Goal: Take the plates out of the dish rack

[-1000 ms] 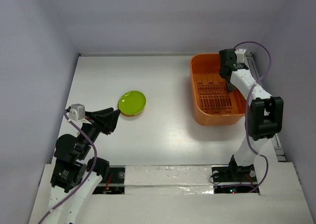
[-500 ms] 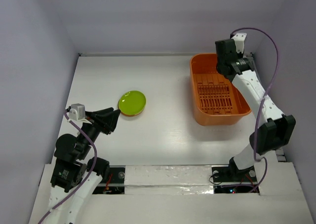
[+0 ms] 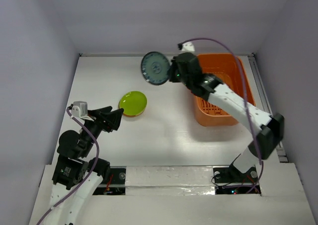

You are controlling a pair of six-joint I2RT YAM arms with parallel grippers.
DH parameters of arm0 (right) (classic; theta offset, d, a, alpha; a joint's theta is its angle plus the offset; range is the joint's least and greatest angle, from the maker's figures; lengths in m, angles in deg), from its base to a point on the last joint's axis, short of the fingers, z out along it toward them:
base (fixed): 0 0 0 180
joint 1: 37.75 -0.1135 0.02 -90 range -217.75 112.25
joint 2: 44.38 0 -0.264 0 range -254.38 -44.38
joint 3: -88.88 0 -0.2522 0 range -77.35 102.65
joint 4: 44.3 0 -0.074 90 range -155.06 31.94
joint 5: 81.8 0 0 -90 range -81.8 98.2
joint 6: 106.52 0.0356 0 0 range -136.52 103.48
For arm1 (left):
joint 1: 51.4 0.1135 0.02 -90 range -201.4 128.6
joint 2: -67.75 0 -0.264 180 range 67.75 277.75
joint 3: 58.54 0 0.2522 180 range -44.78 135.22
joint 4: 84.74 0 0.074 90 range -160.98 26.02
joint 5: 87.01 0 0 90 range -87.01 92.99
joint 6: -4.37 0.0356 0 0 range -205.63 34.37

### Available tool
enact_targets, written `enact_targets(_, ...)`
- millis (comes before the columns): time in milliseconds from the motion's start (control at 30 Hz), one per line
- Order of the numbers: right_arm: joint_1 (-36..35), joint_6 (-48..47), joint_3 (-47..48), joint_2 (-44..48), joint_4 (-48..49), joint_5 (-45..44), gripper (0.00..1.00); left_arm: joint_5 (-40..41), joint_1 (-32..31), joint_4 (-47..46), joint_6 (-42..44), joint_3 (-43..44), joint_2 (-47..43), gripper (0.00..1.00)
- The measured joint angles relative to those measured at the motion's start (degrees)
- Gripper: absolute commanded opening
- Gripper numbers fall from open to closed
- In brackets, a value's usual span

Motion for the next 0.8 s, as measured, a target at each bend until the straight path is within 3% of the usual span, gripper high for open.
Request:
enact_targets(133,-3.7,4.8,0.2,-12.0,6.4,9.3,0.0,0.3,0.9,0.1,-0.1,0.0,0.7,0.73)
enact_targets(333,-6.4,10.0,0.5,-26.1,8.7,18.3,0.01,0.4,2.1,0.3,-0.3,0.0,1.0,0.9)
enact_targets(500,-6.6,13.1,0.3,-28.2,11.0,22.3,0.07,0.2,2.8,0.3,-0.3,0.0,1.6,0.92)
enact_targets(800,-6.5,16.1,-1.7,-28.2,15.2,24.3,0.34,0.1,3.6,0.3,-0.3,0.0,1.9,0.97)
